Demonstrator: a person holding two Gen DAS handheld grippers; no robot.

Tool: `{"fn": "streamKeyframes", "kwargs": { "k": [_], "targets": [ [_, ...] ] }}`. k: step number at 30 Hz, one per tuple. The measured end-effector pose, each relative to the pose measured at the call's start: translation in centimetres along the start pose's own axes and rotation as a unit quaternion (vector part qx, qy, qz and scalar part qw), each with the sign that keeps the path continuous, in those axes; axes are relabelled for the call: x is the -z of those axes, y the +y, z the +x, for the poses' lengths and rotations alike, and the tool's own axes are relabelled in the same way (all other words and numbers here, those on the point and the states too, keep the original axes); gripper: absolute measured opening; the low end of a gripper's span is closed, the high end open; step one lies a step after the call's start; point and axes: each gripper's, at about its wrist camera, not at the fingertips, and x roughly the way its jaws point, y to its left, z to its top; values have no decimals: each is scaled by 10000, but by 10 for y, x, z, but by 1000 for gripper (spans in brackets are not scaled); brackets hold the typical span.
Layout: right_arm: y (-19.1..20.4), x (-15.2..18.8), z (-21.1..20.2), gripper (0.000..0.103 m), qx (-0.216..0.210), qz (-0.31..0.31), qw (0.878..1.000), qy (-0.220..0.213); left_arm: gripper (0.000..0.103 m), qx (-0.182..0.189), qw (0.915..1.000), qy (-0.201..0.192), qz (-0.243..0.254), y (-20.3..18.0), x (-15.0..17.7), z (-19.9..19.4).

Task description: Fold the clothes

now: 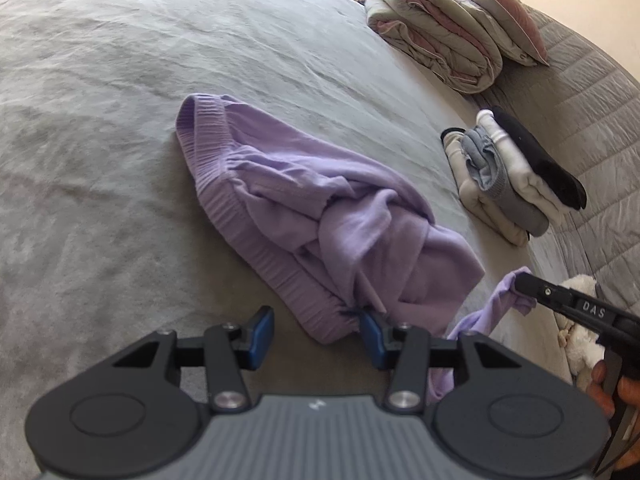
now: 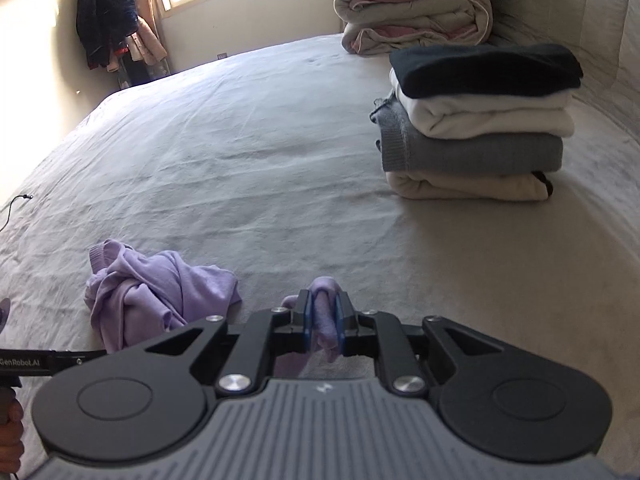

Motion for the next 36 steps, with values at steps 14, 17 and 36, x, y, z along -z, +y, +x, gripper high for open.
{"fn": "streamKeyframes", "kwargs": {
  "k": [14, 17, 36],
  "targets": [
    [64, 38, 15, 41, -1370, -888, 9819, 962, 47, -737, 9829, -533, 1604, -38, 22, 9],
    [77, 49, 20, 42, -1379, -1119, 9775, 1134, 40, -851, 9781, -637, 1792, -41, 25, 11],
    [86, 57, 11, 3, -996, -2054, 9692, 922, 9, -2064, 9616, -331, 1780, -18, 24, -40]
  ]
}}
